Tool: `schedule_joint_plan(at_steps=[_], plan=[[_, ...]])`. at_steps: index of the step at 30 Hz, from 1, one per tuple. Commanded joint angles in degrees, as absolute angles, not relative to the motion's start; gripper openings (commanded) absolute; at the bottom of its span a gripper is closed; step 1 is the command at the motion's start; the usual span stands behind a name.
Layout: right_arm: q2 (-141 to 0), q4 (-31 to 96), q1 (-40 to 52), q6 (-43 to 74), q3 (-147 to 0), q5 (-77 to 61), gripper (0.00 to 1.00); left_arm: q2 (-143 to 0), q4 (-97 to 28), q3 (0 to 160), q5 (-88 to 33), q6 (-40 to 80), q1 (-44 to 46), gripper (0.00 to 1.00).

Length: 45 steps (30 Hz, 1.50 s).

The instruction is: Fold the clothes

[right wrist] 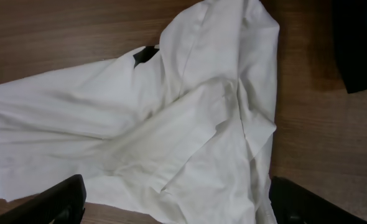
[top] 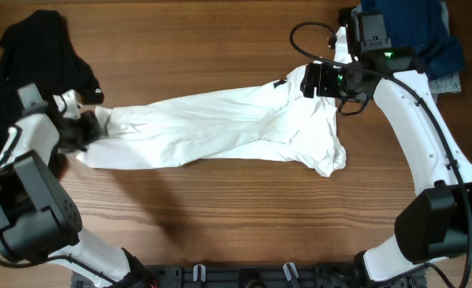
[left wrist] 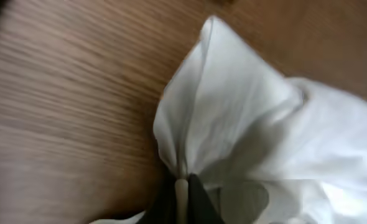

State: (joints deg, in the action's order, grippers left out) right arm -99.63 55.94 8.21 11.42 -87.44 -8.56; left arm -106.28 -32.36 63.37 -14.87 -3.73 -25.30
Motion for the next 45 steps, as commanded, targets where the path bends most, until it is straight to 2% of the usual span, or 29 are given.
schedule_joint_plan(at_steps=[1,7,11,26,37,38,39,40,45], plan=[[-98.78,56.25,8.62,10.66,-88.01,-9.02,0.95,-103.59,-41.56,75.4,-14.92,-5.32,-25.76,0.04],[-98.78,56.62,8.73,10.66,-88.01,-9.02,0.95,-103.59,-50.7,84.05,-15.53,-7.9,-25.71,0.04],[-98.78,56.66,8.73,10.7,-88.01,-9.02,0.96,-103.61,-52.73,85.21,-19.97,-10.33,-23.2,0.04],[-98.78,59.18,8.82,10.11,-88.01,-8.8,0.99,-107.15,-53.36,85.19,-16.8,-9.85,5.74,0.04],[-98.78,58.94,8.82,10.04,-88.01,-8.78,0.99,-112.33,-51.24,85.19,-16.95,-5.5,12.71,0.04],[-98.78,58.87,8.82,10.07,-88.01,-8.78,0.99,-112.33,-51.0,85.19,-17.23,-5.52,13.26,0.13],[-98.78,58.76,8.82,10.07,-88.01,-8.8,0.99,-112.31,-50.54,85.19,-17.54,-5.52,13.89,0.49],[-98.78,58.63,8.82,10.04,-88.01,-8.78,0.99,-112.31,-50.0,85.19,-18.06,-5.52,14.61,1.0],[-98.78,58.15,8.82,10.09,-88.01,-8.8,1.0,-111.31,-49.98,85.21,-18.57,-5.93,16.19,1.0]])
